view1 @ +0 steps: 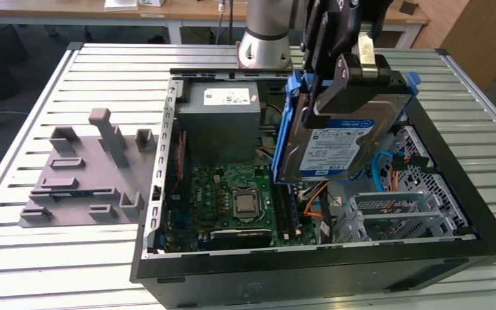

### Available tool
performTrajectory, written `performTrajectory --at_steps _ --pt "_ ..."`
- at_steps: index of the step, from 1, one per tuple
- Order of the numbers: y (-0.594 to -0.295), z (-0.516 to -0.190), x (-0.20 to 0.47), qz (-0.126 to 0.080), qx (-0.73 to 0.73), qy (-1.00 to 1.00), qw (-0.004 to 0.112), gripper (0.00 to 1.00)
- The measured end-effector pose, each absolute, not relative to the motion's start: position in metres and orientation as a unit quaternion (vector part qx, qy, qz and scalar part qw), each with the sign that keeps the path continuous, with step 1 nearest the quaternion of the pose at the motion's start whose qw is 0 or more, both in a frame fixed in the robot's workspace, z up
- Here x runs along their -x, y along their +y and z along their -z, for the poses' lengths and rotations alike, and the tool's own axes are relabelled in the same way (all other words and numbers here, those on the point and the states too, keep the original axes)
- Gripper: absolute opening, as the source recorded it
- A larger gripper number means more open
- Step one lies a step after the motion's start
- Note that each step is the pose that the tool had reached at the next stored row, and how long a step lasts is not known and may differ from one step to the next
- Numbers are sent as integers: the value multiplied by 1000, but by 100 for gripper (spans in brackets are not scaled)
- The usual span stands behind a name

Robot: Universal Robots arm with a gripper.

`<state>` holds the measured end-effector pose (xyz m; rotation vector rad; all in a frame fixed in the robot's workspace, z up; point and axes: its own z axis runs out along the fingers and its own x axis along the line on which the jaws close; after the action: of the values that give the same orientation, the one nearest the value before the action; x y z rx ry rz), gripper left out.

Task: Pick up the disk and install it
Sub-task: 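Insert the disk into the insertion slot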

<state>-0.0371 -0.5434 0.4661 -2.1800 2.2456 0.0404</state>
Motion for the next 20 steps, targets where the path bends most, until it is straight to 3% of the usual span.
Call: performTrajectory --at_steps 20 --pt "-555 -464 25 -9 697 717 2 36"
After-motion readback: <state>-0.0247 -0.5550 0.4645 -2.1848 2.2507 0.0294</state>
